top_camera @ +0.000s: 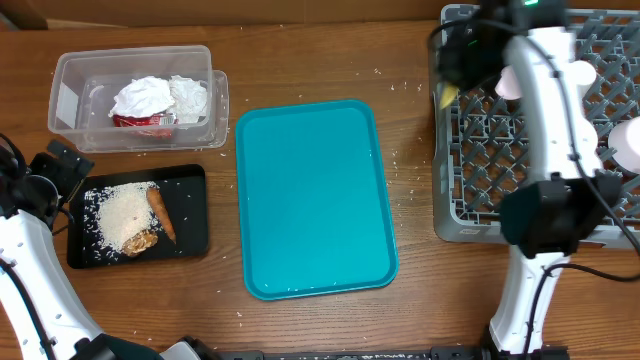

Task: Sort waste into correct bins and load items into the dishwasher
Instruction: 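Carry the spoon right and insert it upright into the rack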

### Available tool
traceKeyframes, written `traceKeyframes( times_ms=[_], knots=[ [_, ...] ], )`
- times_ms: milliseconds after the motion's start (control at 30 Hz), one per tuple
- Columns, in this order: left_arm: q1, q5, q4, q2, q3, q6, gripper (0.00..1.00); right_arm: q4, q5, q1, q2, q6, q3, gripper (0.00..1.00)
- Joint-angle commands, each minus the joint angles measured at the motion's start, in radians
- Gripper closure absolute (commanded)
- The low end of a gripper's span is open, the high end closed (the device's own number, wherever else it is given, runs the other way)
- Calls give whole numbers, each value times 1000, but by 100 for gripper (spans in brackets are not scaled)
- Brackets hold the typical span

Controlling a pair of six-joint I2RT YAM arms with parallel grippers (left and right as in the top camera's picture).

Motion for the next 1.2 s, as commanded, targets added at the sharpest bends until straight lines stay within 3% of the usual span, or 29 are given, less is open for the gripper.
traceKeyframes(
  times_ms=[0, 233, 600, 667, 700, 800, 1033, 1167],
  knots=[
    [-2, -6, 2, 3, 5, -10, 0, 35, 11, -99, -8, -132, 71, 96],
    [-2, -6, 2, 3, 5, -10, 0, 159, 11, -154, 17, -336, 52, 96],
    [-2, -6, 2, 3, 5, -10, 0, 269, -6, -140, 103, -352, 11, 94],
    [-2, -6, 2, 3, 5, -10, 0, 266, -28, -140, 119, -369, 10, 81],
    [-2, -6, 2, 3, 5, -10, 0, 266, -29, -139, 127, -370, 10, 80],
    [-2, -6, 2, 3, 5, -10, 0, 257, -29, -139, 132, -369, 10, 55],
    [-2, -6, 2, 3, 5, -10, 0, 160, -41, -139, 126, -368, 41, 36],
    [-2, -6, 2, 3, 5, -10, 0, 58, -40, -139, 83, -340, 104, 14]
  ],
)
